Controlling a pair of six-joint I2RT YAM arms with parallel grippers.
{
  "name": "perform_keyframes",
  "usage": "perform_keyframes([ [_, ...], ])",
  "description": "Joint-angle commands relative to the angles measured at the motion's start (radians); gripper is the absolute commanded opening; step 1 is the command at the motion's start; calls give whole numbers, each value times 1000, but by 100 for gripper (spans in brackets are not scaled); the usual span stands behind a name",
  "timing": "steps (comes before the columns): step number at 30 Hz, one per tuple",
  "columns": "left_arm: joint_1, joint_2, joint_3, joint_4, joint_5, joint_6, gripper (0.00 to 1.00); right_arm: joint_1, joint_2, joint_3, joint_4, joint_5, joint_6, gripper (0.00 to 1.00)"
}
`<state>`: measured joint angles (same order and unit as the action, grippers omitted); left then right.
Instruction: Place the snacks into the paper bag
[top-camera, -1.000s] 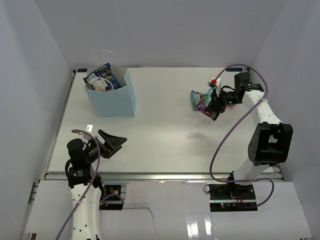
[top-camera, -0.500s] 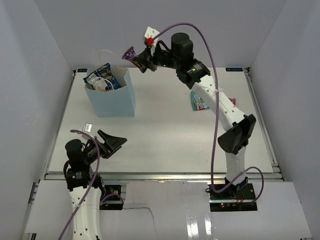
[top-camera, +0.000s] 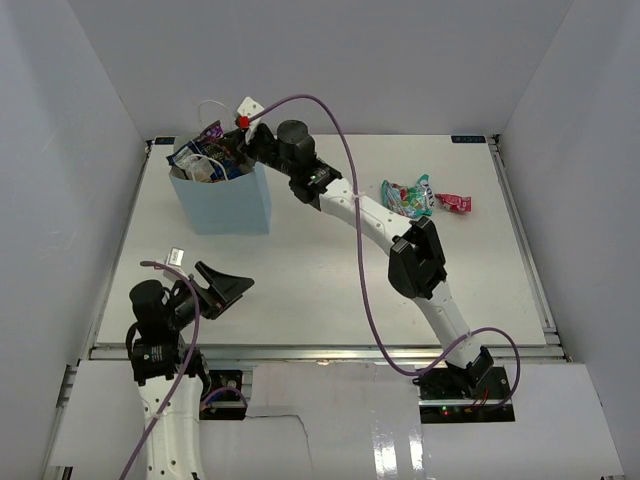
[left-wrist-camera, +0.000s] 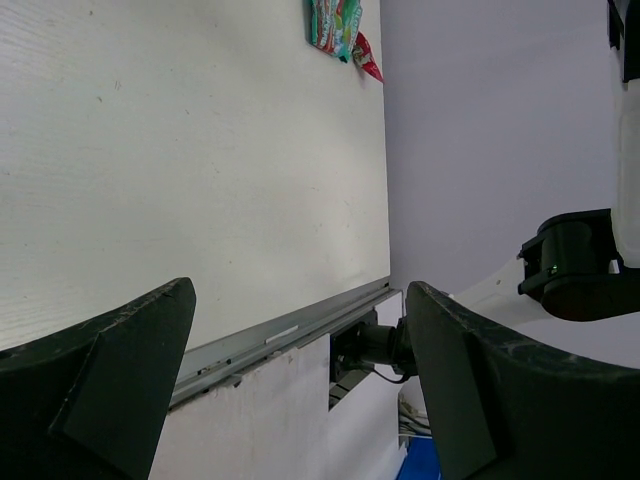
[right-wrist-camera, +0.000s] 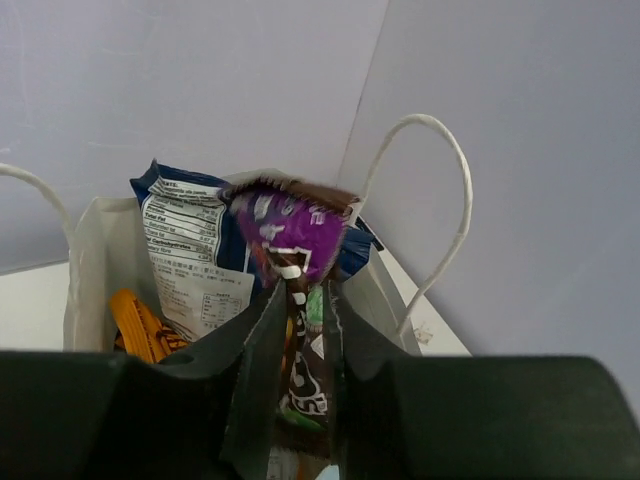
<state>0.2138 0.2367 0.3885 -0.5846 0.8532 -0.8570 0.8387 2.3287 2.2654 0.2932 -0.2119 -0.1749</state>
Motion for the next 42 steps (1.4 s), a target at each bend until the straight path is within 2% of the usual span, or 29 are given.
perform_keyframes([
  [1,2,-1,35,-12,-6,18,96,0,-40,3,169,49,12,28],
  [2,2,3,35,-9,-8,19,96,-1,-42,-7,166,46,8,35],
  [3,4,7,39,-8,-8,19,96,-1,-43,-10,159,37,8,47],
  [6,4,21,49,-1,-8,26,96,-16,-72,-10,146,11,27,57],
  [8,4,26,53,0,-9,30,96,-29,-91,-3,126,-6,46,63],
  [11,2,32,66,0,-8,36,96,-79,-150,-1,29,-47,107,67],
  [14,2,23,72,-1,-5,35,96,-179,-247,-45,-153,-234,167,72],
  [17,2,6,56,-3,-5,26,96,-297,-399,-271,-274,-336,124,77],
  [18,2,6,50,-3,-3,21,96,-361,-458,-376,-325,-340,83,78],
  [22,4,15,36,0,0,22,96,-522,-528,-557,-549,-304,-35,83],
  [25,4,44,33,12,3,30,96,-634,-507,-598,-692,-210,-104,87],
  [26,4,55,32,22,6,33,96,-653,-502,-622,-701,-110,-74,91],
  [28,2,84,32,29,9,36,96,-696,-477,-638,-715,-37,-48,94],
  [29,4,90,32,38,10,39,96,-702,-465,-630,-721,47,-3,95],
  [32,4,108,27,49,12,38,96,-724,-402,-610,-729,133,40,97],
  [37,4,86,13,49,12,16,96,-760,-286,-552,-741,143,68,98],
  [42,2,50,-3,48,7,-22,96,-806,-203,-523,-763,28,23,98],
])
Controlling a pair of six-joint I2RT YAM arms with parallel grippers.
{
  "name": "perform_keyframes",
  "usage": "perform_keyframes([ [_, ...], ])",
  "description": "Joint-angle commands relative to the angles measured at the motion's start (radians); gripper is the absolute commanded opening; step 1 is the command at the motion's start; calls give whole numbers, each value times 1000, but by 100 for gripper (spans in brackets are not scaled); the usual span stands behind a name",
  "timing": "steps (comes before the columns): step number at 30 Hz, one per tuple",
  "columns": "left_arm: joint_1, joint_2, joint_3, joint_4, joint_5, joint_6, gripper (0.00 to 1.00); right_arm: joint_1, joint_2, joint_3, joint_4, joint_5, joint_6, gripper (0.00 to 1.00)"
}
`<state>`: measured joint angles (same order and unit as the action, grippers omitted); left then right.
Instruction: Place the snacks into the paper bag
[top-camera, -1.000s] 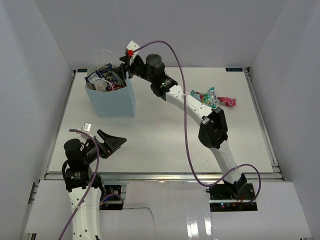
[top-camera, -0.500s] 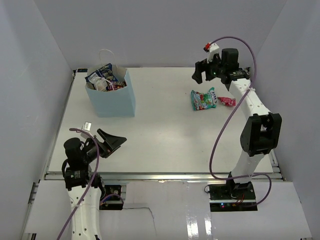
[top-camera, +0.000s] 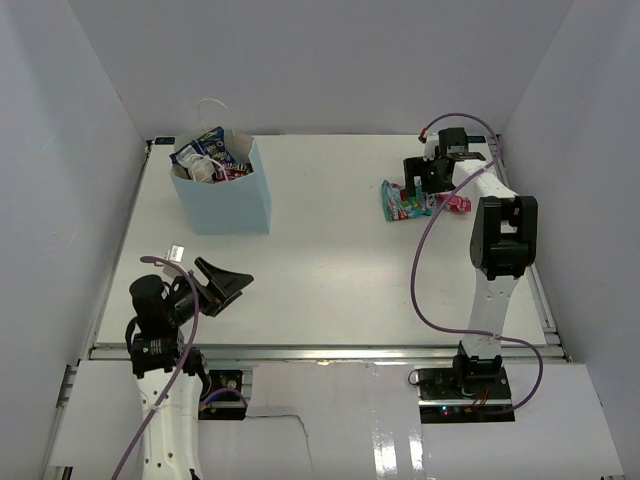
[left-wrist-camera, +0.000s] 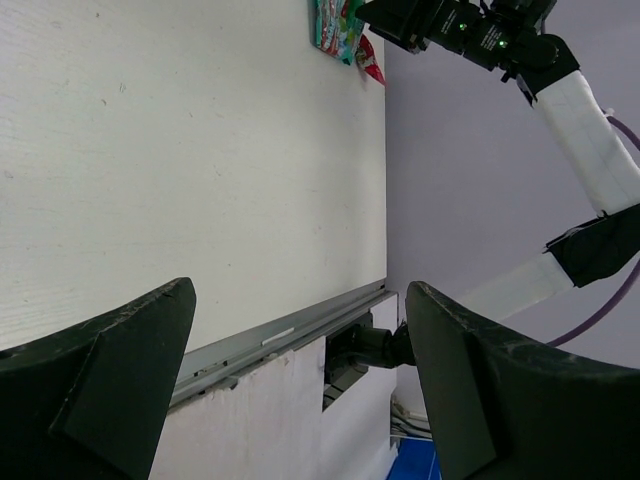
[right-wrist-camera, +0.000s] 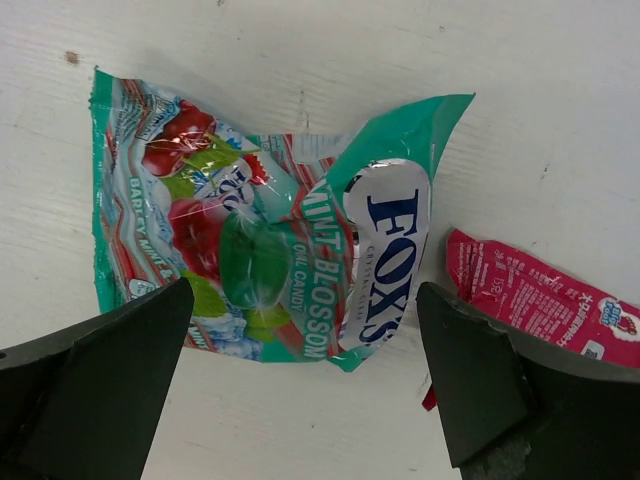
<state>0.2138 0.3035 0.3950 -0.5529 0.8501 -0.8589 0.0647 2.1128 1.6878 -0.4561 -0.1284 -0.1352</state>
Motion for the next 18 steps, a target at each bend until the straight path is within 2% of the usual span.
perform_keyframes([
  [1,2,-15,-10,16,9,-22,96,-40,19,53,-16,-103,-24,98],
  [4,2,9,-7,22,4,-22,96,-54,50,49,-16,-155,-64,97],
  [6,4,28,-2,33,9,-22,96,-91,71,47,-16,-226,-79,91],
  [7,2,39,1,41,15,-22,96,-94,79,52,-22,-253,-102,83],
  [9,2,68,7,64,18,-20,96,-97,87,44,-24,-319,-118,74],
  [10,2,74,8,74,20,-22,96,-97,87,35,-24,-335,-127,64],
  [12,2,91,10,90,24,-31,96,-97,82,20,-18,-378,-139,56],
  [15,4,95,2,129,30,-58,96,-98,66,-13,-10,-431,-150,35],
  [18,2,101,-16,184,41,-98,95,-109,21,-89,28,-485,-165,24],
])
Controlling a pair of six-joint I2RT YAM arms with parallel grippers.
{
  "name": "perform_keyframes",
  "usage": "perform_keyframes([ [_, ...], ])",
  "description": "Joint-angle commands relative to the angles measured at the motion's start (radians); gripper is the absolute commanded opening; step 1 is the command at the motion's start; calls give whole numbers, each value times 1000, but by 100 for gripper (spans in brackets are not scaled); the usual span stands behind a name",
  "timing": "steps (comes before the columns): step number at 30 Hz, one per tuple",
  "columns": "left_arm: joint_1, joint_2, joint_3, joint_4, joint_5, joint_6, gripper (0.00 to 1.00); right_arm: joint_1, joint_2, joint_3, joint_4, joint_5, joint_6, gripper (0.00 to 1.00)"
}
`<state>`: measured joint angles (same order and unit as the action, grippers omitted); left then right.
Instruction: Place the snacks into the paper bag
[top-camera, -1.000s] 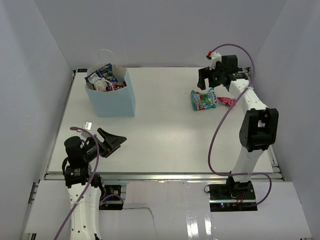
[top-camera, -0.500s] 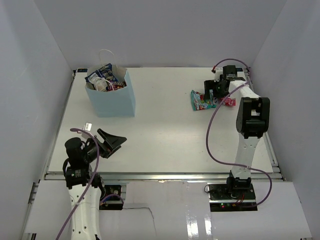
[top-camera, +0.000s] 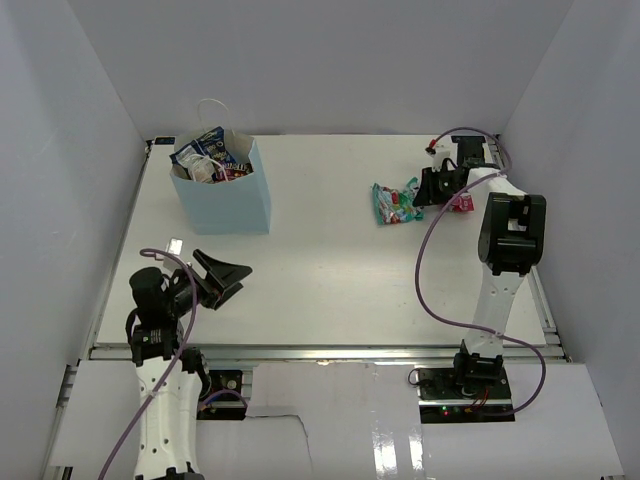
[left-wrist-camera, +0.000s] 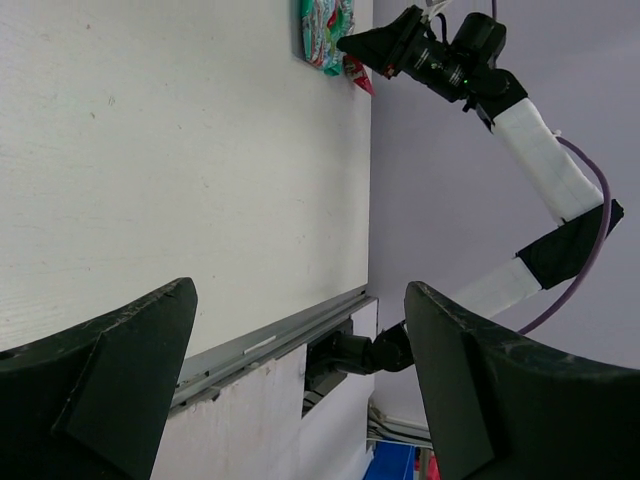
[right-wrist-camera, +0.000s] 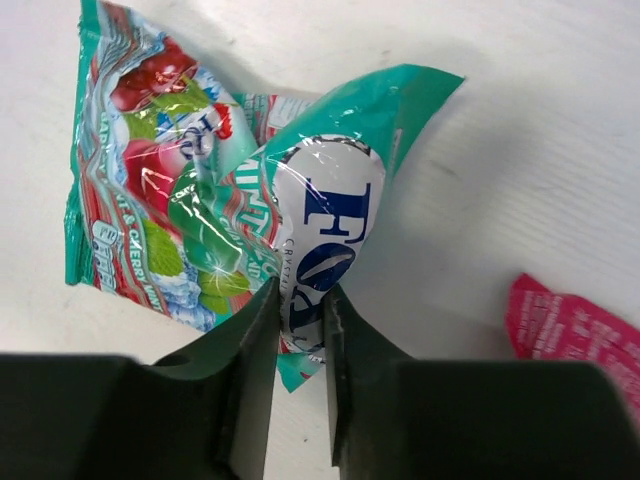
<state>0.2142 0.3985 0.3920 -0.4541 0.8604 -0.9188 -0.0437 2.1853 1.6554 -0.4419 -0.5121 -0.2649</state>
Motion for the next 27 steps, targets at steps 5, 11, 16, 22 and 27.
perform_keyframes([
  [5,-19,57,-15,163,31,-72,94,-12,-221,-279,78,-333,-108,10],
  [11,-292,241,21,313,-125,-103,94,-10,-433,-514,138,-522,-125,8],
  [16,-604,510,77,517,-343,-135,94,18,-571,-624,85,-580,-177,8],
  [22,-765,743,233,591,-417,-94,94,87,-685,-726,65,-614,-163,8],
  [27,-844,862,320,608,-416,-80,95,175,-748,-792,161,-612,-70,8],
])
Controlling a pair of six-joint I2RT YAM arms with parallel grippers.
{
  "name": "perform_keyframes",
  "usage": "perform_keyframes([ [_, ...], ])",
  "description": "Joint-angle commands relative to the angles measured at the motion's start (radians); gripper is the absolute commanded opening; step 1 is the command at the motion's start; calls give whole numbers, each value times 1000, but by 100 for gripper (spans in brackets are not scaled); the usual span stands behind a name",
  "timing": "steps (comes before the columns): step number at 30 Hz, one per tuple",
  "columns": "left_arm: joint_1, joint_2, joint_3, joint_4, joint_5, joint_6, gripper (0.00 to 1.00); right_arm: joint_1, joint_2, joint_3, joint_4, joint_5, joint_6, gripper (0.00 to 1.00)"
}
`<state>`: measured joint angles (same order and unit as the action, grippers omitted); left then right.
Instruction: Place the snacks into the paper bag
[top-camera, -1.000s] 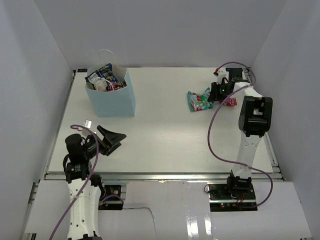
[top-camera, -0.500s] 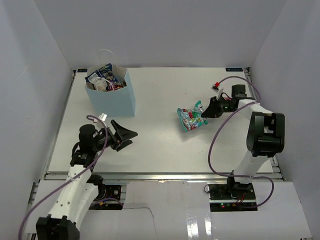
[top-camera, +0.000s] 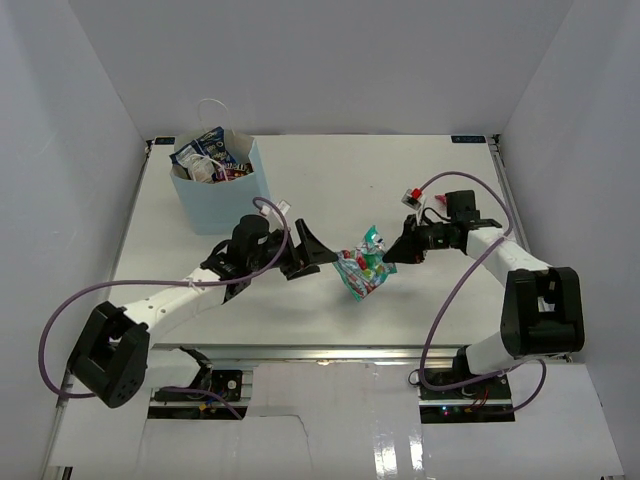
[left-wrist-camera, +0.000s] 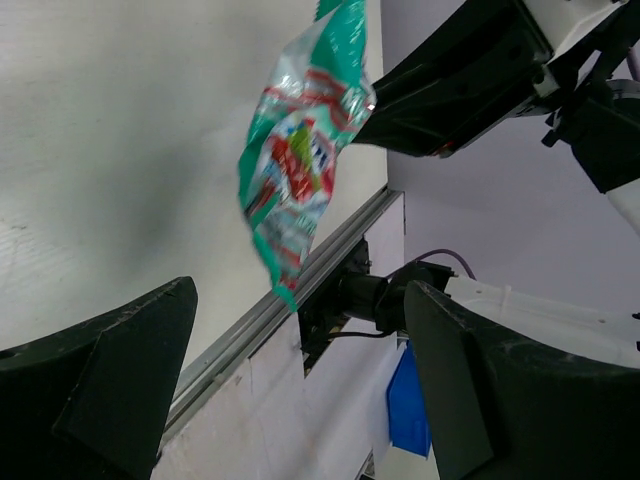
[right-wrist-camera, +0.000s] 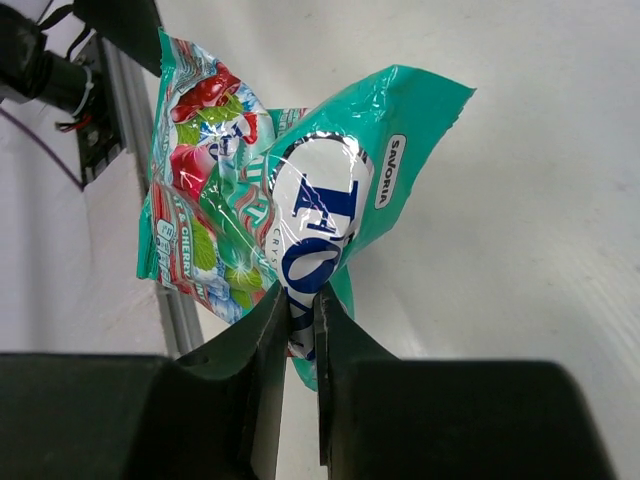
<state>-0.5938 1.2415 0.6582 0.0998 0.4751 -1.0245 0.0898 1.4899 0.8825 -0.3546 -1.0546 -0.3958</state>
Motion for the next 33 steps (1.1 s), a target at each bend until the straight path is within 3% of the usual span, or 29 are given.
perform_keyframes([
  [1,-44,29,63,54,-33,29,95,54,-56,-30,89,-68,80,8],
  [4,-73,56,75,54,-47,29,91,94,-57,-31,132,-73,144,8],
  [8,-89,67,72,49,-58,29,78,120,-62,-13,164,-77,182,8],
  [16,-93,67,86,43,-59,46,42,148,-54,9,195,-90,225,8],
  [21,-95,76,113,34,-44,75,26,174,-74,-4,227,-105,264,8],
  [24,-97,61,129,18,-50,105,9,180,-76,-7,232,-113,267,9],
  [26,-97,26,161,-41,-67,171,0,180,-76,-4,223,-116,261,16],
  [30,-97,-45,267,-256,-150,351,0,180,-66,22,163,-116,204,38],
  [32,-97,-86,343,-386,-205,477,0,180,-60,50,134,-114,167,61],
  [33,-97,-99,369,-428,-220,519,0,179,-59,59,115,-114,158,67],
])
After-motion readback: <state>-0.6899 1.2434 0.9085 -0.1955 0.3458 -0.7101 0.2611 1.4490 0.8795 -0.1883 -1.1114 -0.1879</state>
